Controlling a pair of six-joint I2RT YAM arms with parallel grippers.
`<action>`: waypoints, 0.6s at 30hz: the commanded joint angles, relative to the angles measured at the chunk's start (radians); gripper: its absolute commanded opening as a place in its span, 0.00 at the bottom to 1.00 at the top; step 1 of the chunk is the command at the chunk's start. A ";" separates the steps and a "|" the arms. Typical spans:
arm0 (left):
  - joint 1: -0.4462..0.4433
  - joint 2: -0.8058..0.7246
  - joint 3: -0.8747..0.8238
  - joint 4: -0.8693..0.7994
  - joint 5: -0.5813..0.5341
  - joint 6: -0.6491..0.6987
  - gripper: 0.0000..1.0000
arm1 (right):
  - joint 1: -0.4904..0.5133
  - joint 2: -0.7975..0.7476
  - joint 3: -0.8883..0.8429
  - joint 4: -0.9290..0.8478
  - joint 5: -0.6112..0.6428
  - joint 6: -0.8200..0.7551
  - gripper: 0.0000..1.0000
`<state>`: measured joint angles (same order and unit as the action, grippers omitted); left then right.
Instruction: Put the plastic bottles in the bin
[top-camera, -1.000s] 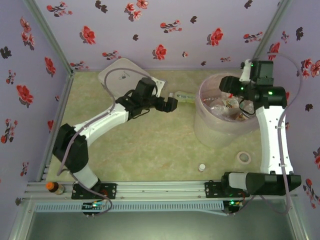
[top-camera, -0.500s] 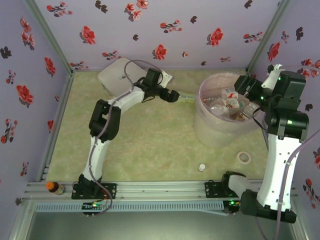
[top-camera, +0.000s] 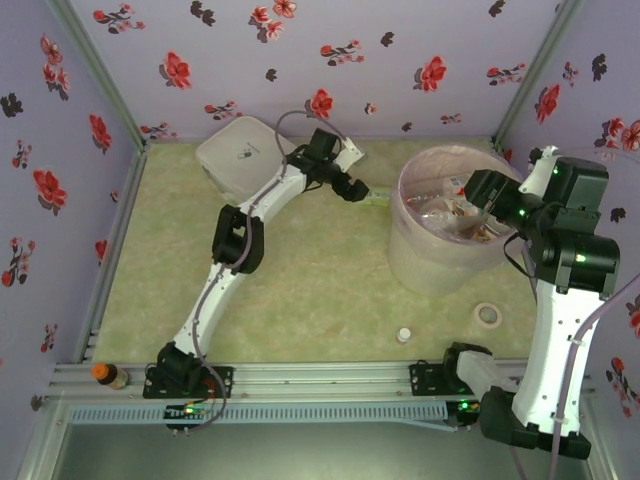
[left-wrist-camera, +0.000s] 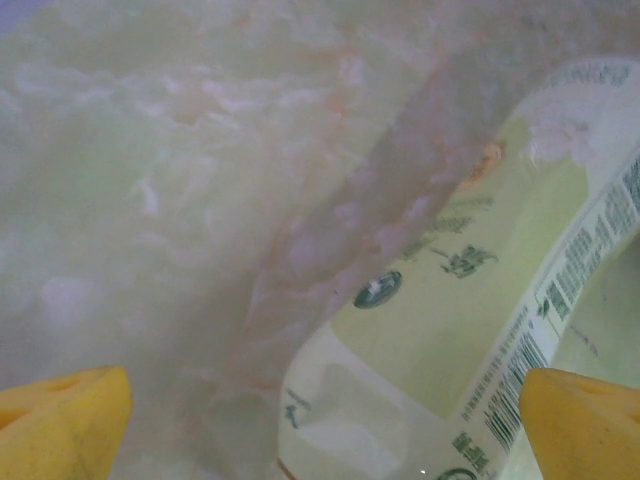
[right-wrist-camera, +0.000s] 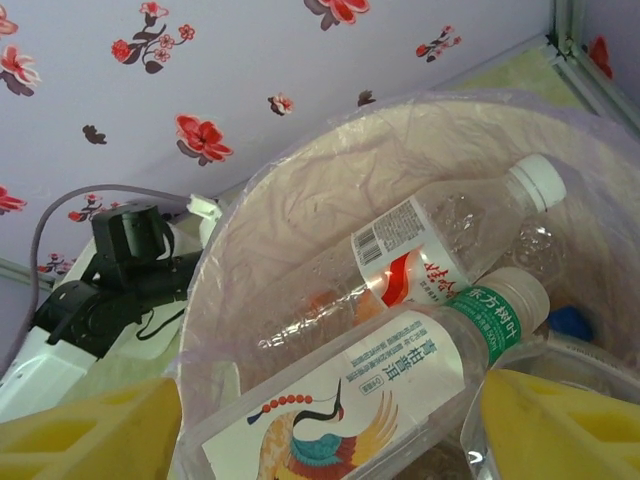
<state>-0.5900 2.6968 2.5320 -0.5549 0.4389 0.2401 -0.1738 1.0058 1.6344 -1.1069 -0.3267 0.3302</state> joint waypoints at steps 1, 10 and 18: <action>-0.028 0.008 0.028 -0.179 0.036 0.127 0.96 | -0.007 -0.019 0.024 -0.009 -0.079 0.012 0.80; -0.054 -0.025 -0.025 -0.310 -0.081 0.224 0.68 | -0.007 -0.058 -0.061 0.113 -0.252 0.089 0.81; -0.049 -0.164 -0.238 -0.134 -0.094 0.169 0.44 | -0.007 -0.087 -0.094 0.156 -0.301 0.132 0.81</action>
<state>-0.6479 2.6057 2.3539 -0.7319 0.3729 0.4248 -0.1768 0.9352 1.5505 -1.0012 -0.5804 0.4309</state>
